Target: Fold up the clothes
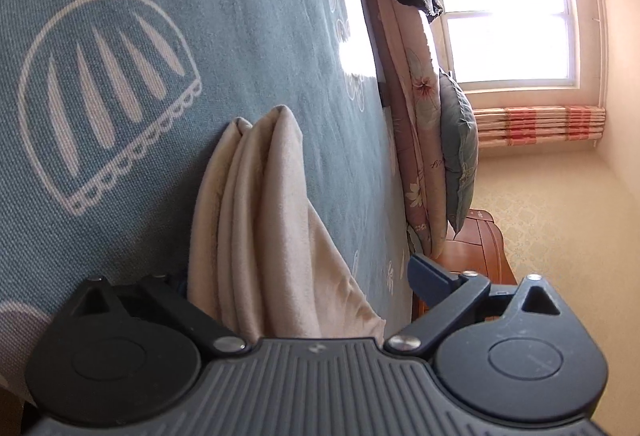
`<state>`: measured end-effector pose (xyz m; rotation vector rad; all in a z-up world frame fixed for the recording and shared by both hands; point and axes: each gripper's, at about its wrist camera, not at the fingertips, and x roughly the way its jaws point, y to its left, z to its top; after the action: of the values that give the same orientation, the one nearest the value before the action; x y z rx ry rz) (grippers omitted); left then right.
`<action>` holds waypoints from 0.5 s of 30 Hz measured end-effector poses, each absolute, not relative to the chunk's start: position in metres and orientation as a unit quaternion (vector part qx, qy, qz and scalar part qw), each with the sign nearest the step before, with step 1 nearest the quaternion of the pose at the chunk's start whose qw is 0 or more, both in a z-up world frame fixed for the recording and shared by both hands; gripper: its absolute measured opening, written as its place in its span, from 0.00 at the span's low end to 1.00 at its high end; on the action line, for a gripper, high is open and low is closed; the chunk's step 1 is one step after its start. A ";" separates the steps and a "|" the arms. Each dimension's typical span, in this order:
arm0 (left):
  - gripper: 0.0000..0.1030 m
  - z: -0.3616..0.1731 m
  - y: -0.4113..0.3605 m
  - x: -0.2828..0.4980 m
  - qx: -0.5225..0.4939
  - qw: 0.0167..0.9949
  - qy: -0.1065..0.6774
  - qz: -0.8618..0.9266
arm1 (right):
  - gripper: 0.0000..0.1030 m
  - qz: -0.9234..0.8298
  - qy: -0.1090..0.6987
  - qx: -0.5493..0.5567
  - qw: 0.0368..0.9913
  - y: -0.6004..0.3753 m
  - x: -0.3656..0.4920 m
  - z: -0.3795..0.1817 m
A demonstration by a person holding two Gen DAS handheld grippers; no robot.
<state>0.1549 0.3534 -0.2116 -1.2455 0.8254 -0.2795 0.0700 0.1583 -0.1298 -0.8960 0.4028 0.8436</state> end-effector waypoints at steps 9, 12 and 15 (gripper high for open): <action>0.18 -0.209 0.352 0.149 -0.497 0.745 0.438 -0.079 | 0.31 0.420 0.213 -0.366 0.803 0.133 0.068 -0.111; 0.17 -0.201 0.345 0.149 -0.474 0.758 0.443 -0.070 | 0.35 0.419 0.226 -0.346 0.809 0.112 0.071 -0.100; 0.17 -0.188 0.338 0.151 -0.450 0.771 0.446 -0.063 | 0.39 0.388 0.242 -0.333 0.824 0.085 0.077 -0.094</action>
<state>0.1509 0.3378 -0.1882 -0.9756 0.9658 -0.1357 0.0769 0.0849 -0.0943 -0.7084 0.5139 0.8258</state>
